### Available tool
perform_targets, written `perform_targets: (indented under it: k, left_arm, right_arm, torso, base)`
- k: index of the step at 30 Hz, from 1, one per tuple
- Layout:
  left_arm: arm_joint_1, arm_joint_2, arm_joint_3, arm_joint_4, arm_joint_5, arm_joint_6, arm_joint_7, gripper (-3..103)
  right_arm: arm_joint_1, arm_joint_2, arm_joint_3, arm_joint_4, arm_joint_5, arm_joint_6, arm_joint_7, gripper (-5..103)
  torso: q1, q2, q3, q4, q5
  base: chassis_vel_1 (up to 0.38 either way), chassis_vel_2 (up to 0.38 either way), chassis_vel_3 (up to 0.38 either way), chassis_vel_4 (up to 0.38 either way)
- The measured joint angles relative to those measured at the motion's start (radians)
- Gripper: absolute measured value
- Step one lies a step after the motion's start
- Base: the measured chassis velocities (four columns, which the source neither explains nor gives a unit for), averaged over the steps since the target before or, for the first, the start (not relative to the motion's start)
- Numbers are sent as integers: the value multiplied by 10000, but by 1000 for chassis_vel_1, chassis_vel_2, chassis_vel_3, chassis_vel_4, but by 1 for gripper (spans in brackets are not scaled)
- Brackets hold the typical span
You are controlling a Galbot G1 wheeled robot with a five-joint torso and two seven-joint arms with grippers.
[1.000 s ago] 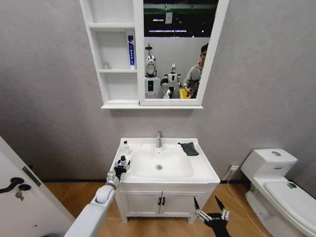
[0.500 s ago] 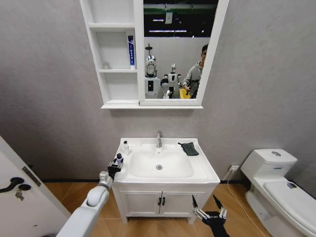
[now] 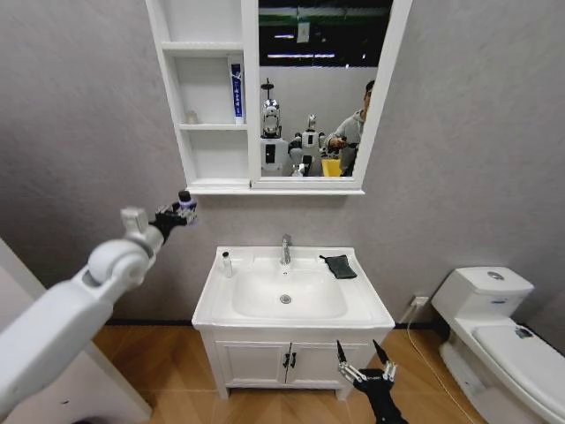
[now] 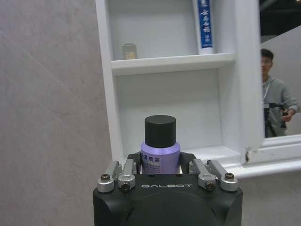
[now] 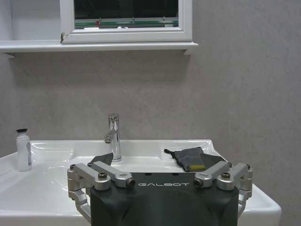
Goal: Move facial cleanser and shampoo from washbasin to cabinet, then wipe washbasin with towel.
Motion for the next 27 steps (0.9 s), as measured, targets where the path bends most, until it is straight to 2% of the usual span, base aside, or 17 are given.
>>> perform_targets:
  k: [1, 2, 3, 6, 7, 8, 9, 12, 15, 17, 18, 20, 27]
  left_arm:
    - [-984, -328, 538, 702, -212, 337, -136, 43]
    - [-984, -328, 538, 702, -212, 337, -136, 43]
    - [-1989, -779, 1111, 1460, -295, 599, -195, 43]
    - [-2517, -1093, 1392, 1923, -260, 717, -201, 43]
    - [-3404, -1892, 1903, 2979, -37, 923, -192, 43]
    - [-3774, -2384, 2082, 3622, 53, 1017, -163, 43]
    - [-3774, -2384, 2082, 3622, 53, 1017, -163, 43]
    - [-4506, -3586, 2305, 5477, 254, 1276, -301, 43]
    - [-4594, -3792, 2308, 5823, 401, 1279, -301, 43]
    - [-4773, -4194, 2307, 6572, 894, 1211, -262, 43]
    - [-4773, -4194, 2307, 6572, 894, 1211, -262, 43]
    - [-4951, -4604, 2251, 7464, 1390, 963, -142, 43]
    - [-5081, -5146, 2125, 8742, 2177, 502, 364, 43]
  right_arm:
    - [47, -19, 33, 2, 64, -21, 7, 100]
    - [47, -19, 33, 2, 64, -21, 7, 100]
    - [65, -37, 66, 4, 122, -38, 14, 100]
    - [68, -43, 90, 4, 147, -38, 18, 100]
    - [58, -46, 145, -12, 178, -30, 22, 100]
    - [49, -47, 178, -21, 196, -16, 23, 100]
    - [49, -47, 178, -21, 196, -16, 23, 100]
    - [63, -77, 305, -50, 330, 8, 36, 100]
    - [84, -97, 323, -63, 369, 9, 41, 100]
    - [162, -135, 354, -88, 469, -6, 82, 100]
    - [162, -135, 354, -88, 469, -6, 82, 100]
    - [229, -147, 362, -145, 505, -34, 133, 100]
    - [229, -139, 372, -202, 515, -46, 146, 100]
  torso:
    - [2, -1, 2, 1, -9]
    - [2, -1, 2, 1, -9]
    - [3, -1, 2, 2, -5]
    - [2, 0, 1, 0, 0]
    - [1, -1, 1, -1, 1]
    - [2, -1, 2, -4, -2]
    - [2, -1, 2, -4, -2]
    - [3, -1, 2, -5, 0]
    - [3, -1, 2, -3, -1]
    - [2, -1, 1, 2, -2]
    - [2, -1, 1, 2, -2]
    - [1, -2, 1, 2, -2]
    - [1, -1, 1, 1, -3]
  base:
    - [0, 0, 0, 0]
    - [0, 0, 0, 0]
    - [0, 0, 0, 0]
    - [0, 0, 0, 0]
    - [0, 0, 0, 0]
    - [0, 0, 0, 0]
    - [0, 0, 0, 0]
    - [0, 0, 0, 0]
    - [0, 0, 0, 0]
    - [0, 0, 0, 0]
    - [0, 0, 0, 0]
    - [0, 0, 0, 0]
    - [0, 0, 0, 0]
